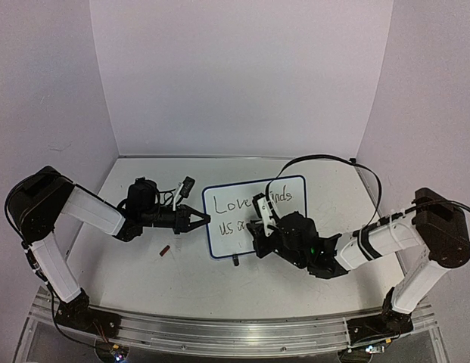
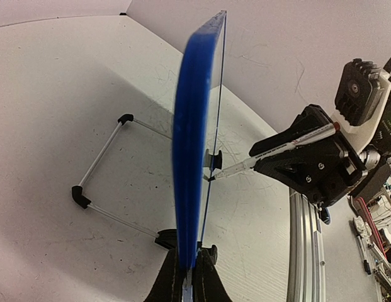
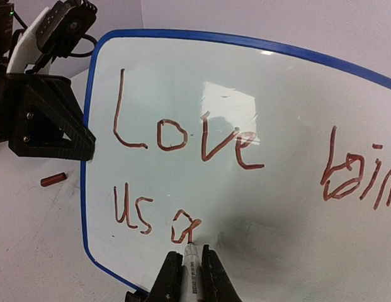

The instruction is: Write a sentence on the whiteboard

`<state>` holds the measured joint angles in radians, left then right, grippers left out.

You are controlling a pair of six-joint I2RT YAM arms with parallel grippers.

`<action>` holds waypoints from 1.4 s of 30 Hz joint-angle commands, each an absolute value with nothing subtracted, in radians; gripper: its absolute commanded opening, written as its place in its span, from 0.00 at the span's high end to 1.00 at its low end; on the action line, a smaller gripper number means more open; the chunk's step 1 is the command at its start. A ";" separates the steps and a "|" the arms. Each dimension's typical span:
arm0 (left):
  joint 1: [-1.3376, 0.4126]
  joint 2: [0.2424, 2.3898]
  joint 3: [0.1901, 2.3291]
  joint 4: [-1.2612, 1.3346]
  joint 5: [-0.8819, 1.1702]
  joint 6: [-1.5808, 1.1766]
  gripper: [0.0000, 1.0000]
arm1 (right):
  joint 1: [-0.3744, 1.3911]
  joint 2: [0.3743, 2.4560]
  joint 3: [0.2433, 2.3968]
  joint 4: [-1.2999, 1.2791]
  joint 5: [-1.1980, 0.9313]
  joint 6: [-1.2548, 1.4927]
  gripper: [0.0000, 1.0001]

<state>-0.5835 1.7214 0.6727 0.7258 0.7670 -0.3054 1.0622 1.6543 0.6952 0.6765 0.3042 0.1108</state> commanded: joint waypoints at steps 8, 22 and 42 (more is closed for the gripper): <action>-0.581 1.678 0.670 0.756 0.755 -0.284 1.00 | 1.055 1.498 0.632 0.717 0.283 0.060 1.00; -0.581 1.675 0.669 0.754 0.753 -0.285 1.00 | 1.042 1.588 0.717 0.745 0.297 0.026 1.00; -0.581 1.671 0.669 0.754 0.755 -0.281 1.00 | 1.026 1.629 0.705 0.710 0.319 0.055 1.00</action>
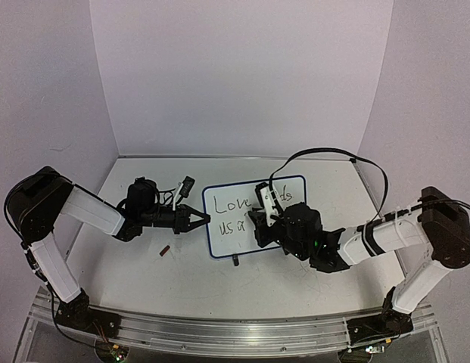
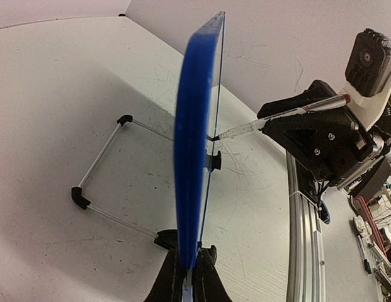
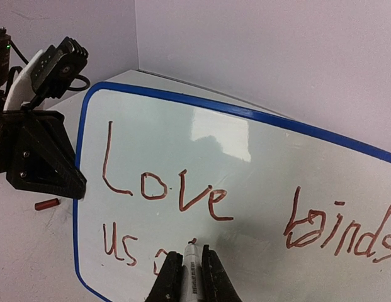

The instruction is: Write a sentence on the whiteboard

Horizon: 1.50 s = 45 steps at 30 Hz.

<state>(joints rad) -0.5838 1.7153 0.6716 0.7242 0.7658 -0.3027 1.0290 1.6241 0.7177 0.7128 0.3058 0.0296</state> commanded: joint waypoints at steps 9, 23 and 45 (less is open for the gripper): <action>-0.581 1.671 0.664 0.753 0.755 -0.280 1.00 | 1.039 1.631 0.663 0.696 0.313 0.115 1.00; -0.581 1.671 0.662 0.755 0.754 -0.279 1.00 | 1.045 1.613 0.643 0.674 0.352 0.133 1.00; -0.581 1.672 0.670 0.754 0.754 -0.281 1.00 | 1.005 1.569 0.701 0.757 0.314 0.051 1.00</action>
